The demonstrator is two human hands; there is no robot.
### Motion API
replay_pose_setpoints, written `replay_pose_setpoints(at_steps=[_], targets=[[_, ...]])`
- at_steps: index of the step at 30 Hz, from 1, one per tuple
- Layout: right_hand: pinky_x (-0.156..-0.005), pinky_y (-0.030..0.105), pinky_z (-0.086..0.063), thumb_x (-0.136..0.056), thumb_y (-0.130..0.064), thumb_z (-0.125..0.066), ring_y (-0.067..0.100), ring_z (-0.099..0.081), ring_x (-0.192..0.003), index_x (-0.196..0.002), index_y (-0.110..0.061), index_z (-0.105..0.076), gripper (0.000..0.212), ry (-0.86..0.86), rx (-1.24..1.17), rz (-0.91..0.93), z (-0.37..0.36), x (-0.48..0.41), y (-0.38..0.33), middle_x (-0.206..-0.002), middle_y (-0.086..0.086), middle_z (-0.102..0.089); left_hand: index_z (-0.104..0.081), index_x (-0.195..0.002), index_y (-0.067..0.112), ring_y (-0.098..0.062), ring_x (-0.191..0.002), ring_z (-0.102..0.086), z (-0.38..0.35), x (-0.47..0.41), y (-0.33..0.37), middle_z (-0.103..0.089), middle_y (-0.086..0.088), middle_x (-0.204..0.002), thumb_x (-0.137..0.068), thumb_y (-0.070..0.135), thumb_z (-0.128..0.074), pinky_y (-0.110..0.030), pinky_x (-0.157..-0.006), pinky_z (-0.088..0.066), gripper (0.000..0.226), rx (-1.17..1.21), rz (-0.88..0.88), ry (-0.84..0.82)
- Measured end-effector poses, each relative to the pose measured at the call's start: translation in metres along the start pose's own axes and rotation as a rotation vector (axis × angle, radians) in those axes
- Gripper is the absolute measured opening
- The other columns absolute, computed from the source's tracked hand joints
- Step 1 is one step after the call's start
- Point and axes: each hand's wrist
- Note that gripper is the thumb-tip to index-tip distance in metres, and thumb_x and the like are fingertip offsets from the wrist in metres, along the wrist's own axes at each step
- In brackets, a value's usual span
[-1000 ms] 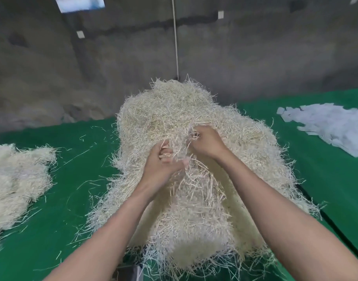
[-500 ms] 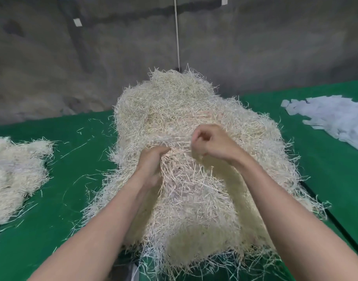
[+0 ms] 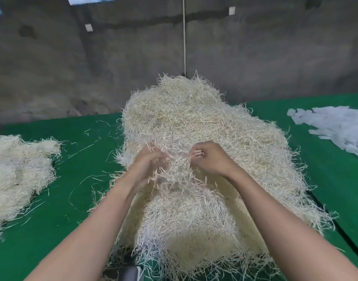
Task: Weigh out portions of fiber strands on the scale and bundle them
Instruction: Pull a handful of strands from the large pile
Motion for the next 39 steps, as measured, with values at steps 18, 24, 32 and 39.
replay_pose_setpoints(at_steps=[18,24,32,39], targets=[[-0.104,0.02,-0.021,-0.082,-0.014,-0.066,0.016,-0.025,-0.138,-0.15,-0.029,-0.006,0.092,-0.241,-0.099,0.036,-0.024,-0.018,-0.013,-0.155,-0.001,-0.016,-0.053,-0.098,0.006,-0.04,-0.099,-0.049,-0.007,0.001,0.001,-0.051,-0.016,-0.102,-0.09,0.02,-0.046,-0.048,-0.1,-0.039,0.018,0.664,0.144,0.124],[-0.103,0.034,-0.04,-0.092,-0.033,-0.057,0.024,-0.047,-0.123,-0.138,-0.013,-0.04,0.053,-0.088,0.215,-0.101,-0.055,-0.016,0.049,-0.141,0.007,-0.045,-0.05,-0.076,0.015,-0.02,-0.052,-0.053,-0.003,0.001,0.013,-0.052,-0.012,-0.069,-0.098,0.022,-0.032,-0.026,-0.049,-0.053,0.029,0.681,0.104,0.185],[-0.102,0.032,-0.042,-0.078,-0.024,-0.073,0.02,-0.045,-0.124,-0.143,-0.019,-0.032,0.077,-0.259,0.132,-0.214,-0.029,0.015,0.075,-0.146,0.002,-0.038,-0.052,-0.121,-0.009,-0.045,-0.105,-0.057,0.018,0.007,0.007,-0.058,-0.031,-0.101,-0.101,0.027,-0.034,-0.048,-0.09,-0.047,0.044,0.329,0.066,0.344],[-0.099,0.035,-0.045,-0.081,-0.028,-0.07,0.018,-0.051,-0.117,-0.138,-0.019,-0.037,0.067,-0.327,0.296,0.052,-0.036,-0.002,-0.017,-0.129,-0.001,-0.05,-0.053,-0.067,0.009,-0.014,-0.045,-0.048,0.006,0.005,0.022,-0.051,-0.005,-0.061,-0.091,0.008,-0.046,-0.025,-0.045,-0.042,0.025,0.199,-0.028,0.203]])
Point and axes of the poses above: each hand's wrist, its own x-axis away from the middle knuckle, its own z-axis out of the back of the hand, y = z × x
